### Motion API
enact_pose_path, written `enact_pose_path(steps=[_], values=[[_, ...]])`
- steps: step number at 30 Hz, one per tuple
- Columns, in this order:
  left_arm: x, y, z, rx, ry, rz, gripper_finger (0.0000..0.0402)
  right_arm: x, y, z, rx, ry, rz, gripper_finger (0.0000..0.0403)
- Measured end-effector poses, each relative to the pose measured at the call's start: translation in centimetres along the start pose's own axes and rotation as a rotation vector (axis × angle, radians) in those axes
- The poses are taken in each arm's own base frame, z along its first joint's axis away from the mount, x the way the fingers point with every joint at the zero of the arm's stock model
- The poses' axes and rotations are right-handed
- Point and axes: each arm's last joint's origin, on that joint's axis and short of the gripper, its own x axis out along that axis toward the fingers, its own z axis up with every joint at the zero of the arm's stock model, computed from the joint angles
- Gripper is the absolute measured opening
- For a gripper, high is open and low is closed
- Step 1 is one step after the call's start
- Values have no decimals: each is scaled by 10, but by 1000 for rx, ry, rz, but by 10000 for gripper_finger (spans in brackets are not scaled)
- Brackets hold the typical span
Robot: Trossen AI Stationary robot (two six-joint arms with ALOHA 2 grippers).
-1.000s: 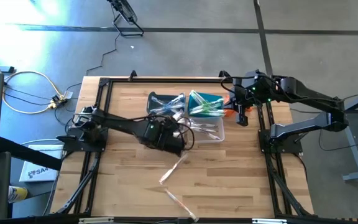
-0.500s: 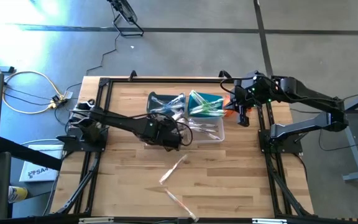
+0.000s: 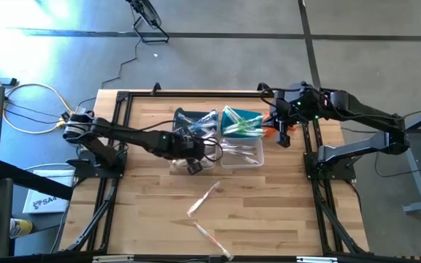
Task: Pick & Place Toothbrushes
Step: Put the orange toothbrush into the gray bin
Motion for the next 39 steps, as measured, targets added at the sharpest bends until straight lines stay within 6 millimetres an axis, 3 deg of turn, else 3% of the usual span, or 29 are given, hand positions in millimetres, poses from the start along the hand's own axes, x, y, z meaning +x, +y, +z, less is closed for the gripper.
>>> enact_pose_path(steps=[6, 21, 39], values=[[17, 11, -6, 114, 13, -42, 21, 0, -1, 3, 73, -29, -40, 4], [46, 31, -19, 189, 33, -209, 21, 0, -3, 3, 129, -31, -80, 4], [47, 30, -21, 189, 37, -222, 55, 0, -3, 4, 128, -42, -80, 4]])
